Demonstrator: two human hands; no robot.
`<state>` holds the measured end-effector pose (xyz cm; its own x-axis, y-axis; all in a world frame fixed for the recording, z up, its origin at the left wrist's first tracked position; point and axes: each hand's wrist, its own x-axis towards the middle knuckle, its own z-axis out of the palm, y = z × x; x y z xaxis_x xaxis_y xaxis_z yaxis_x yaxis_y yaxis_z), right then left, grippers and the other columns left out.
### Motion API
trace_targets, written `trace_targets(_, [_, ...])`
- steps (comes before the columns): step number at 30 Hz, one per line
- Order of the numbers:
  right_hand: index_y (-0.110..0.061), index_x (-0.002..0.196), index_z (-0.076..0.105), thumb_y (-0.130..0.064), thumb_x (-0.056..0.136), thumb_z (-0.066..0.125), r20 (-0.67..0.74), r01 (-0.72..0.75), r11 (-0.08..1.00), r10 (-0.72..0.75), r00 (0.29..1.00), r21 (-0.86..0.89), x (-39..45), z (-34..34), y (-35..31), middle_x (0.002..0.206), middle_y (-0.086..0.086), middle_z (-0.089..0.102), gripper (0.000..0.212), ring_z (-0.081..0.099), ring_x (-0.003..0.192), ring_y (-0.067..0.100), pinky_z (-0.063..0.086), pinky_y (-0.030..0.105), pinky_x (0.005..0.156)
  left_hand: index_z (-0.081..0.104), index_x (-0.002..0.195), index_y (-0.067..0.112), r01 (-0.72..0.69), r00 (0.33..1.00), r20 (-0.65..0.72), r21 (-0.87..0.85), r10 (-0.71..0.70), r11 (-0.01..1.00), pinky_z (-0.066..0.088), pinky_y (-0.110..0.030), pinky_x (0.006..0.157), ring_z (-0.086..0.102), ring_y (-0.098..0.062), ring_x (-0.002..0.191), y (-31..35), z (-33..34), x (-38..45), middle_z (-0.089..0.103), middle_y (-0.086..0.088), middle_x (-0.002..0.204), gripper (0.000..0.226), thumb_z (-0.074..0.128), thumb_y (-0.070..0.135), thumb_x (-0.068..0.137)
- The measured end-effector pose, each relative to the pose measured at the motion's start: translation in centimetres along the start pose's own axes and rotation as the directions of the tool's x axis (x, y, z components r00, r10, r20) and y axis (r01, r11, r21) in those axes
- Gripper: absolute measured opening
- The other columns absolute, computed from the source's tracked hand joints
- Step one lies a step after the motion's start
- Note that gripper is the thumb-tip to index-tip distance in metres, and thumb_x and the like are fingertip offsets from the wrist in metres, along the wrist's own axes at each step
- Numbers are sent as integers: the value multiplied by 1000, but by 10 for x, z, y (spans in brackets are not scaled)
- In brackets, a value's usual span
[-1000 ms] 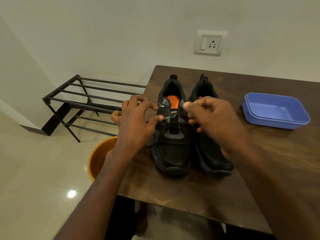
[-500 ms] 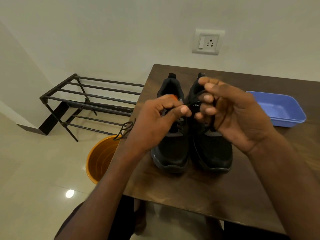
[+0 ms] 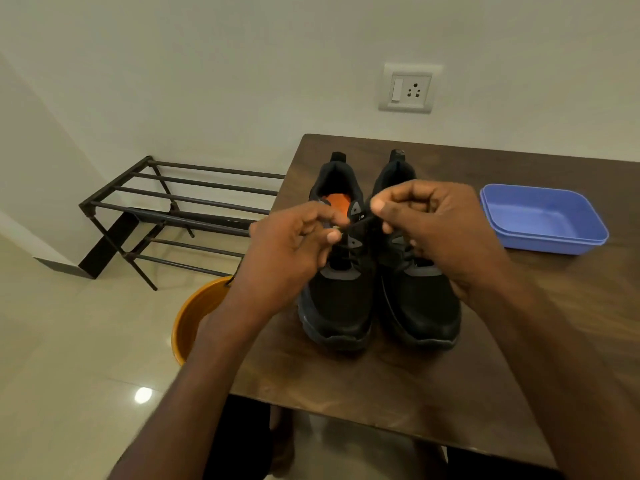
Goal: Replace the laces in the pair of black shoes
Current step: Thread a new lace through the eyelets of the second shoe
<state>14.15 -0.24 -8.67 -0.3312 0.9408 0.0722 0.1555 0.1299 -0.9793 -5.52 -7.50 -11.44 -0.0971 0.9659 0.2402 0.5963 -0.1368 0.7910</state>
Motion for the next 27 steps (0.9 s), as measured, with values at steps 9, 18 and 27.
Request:
trace_targets(9, [-16, 105, 77, -7, 98, 67, 164, 225, 954, -194, 967, -199, 4, 11, 9, 86, -10, 75, 16, 68, 74, -3, 50, 11, 61, 70, 118, 30, 12, 998, 68, 35, -15, 999, 53, -16, 88, 67, 7, 99, 3, 6, 10, 74, 16, 97, 20, 67, 31, 98])
trace_targets(18, [-26, 98, 77, -11, 96, 70, -18, 208, 939, -221, 975, -274, 10, 30, 24, 89, -18, 72, 17, 68, 88, -4, 53, 11, 72, 70, 119, 22, 113, 991, -50, -157, -122, 981, 58, -17, 68, 73, -2, 83, -1, 19, 10, 75, 8, 90, 25, 72, 16, 95])
trace_targets(27, [-23, 130, 67, 15, 73, 73, 214, 354, 619, -291, 933, -702, 23, 49, 42, 158, -1, 39, 69, 49, 136, 26, 52, 38, 105, 76, 105, 17, 34, 963, -267, 37, -22, 999, 62, -35, 71, 68, -11, 74, -33, 26, 3, 69, 6, 79, 10, 68, 17, 100])
